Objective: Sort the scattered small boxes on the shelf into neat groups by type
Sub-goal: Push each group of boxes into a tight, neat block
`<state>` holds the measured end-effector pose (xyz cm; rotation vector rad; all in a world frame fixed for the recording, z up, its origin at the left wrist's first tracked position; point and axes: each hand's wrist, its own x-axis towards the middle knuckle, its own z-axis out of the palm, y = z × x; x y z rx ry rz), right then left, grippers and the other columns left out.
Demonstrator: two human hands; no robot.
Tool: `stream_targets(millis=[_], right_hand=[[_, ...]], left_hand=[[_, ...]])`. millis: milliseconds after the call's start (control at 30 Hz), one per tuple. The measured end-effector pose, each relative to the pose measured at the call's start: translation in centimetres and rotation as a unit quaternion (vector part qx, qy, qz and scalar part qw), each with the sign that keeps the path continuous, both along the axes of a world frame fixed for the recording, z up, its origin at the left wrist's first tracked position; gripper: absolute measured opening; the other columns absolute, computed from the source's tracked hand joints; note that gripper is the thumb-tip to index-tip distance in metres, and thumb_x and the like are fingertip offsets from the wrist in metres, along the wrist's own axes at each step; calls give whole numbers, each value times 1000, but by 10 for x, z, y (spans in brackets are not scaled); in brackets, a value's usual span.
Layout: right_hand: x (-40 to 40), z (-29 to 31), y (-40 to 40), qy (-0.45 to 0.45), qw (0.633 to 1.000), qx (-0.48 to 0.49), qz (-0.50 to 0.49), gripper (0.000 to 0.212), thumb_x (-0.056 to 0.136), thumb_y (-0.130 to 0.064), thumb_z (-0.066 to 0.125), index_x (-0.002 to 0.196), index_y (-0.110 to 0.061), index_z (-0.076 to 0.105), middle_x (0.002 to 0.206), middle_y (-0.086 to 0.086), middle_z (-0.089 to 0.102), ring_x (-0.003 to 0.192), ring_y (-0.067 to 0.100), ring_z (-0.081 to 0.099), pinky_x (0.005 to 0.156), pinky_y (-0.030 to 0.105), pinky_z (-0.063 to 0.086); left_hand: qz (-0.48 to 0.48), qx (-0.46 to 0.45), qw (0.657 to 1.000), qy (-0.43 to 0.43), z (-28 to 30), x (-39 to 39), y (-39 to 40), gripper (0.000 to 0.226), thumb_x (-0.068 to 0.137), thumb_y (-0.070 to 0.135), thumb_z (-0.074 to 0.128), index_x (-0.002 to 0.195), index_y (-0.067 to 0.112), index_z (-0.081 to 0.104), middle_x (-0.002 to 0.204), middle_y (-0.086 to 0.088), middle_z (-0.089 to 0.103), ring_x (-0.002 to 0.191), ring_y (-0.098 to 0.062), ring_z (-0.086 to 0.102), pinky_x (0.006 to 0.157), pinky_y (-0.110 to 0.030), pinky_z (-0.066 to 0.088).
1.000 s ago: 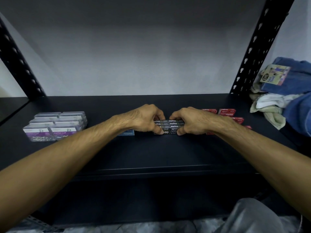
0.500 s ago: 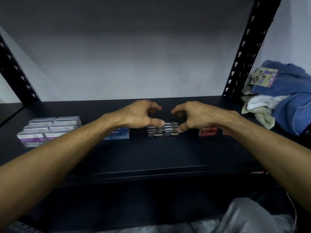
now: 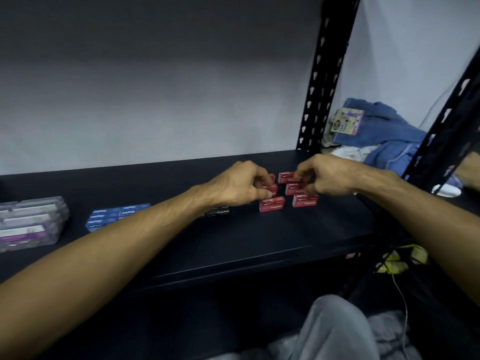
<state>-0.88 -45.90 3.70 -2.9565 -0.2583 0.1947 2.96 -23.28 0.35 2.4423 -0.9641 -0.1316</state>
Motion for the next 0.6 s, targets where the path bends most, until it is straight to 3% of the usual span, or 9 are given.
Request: stream_targets(millis=[200, 300, 467, 600], right_hand=[[-5, -24, -18, 2, 1000, -8, -5, 28, 82, -24, 75, 109, -30, 69, 93, -14, 67, 82, 4, 62, 70, 20, 46], [-3, -34, -21, -13, 1000, 10, -3, 26, 84, -25, 75, 109, -29, 70, 88, -17, 65, 77, -2, 58, 61, 13, 38], [1, -43, -18, -26, 998, 51, 3, 22, 85, -23, 74, 107, -27, 73, 82, -20, 63, 74, -6, 57, 68, 15, 46], [4, -46, -14, -33, 997, 65, 16, 21, 85, -23, 74, 106, -27, 73, 84, -18, 66, 75, -5, 60, 65, 13, 42]], left_hand=[[-1, 30, 999, -18, -17, 1, -24, 31, 85, 33, 74, 112, 18, 69, 96, 5, 68, 82, -5, 65, 76, -25, 56], [6, 38, 999, -20, -22, 2, -28, 27, 85, 29, 75, 109, 17, 70, 92, 4, 69, 70, -2, 62, 70, -22, 54], [16, 33, 999, -24, -24, 5, -29, 16, 85, 22, 75, 100, 17, 73, 82, 6, 69, 68, -3, 64, 67, -22, 55], [15, 28, 999, -25, -24, 5, -30, 12, 84, 22, 76, 95, 20, 73, 76, 9, 68, 65, -2, 64, 67, -21, 55]])
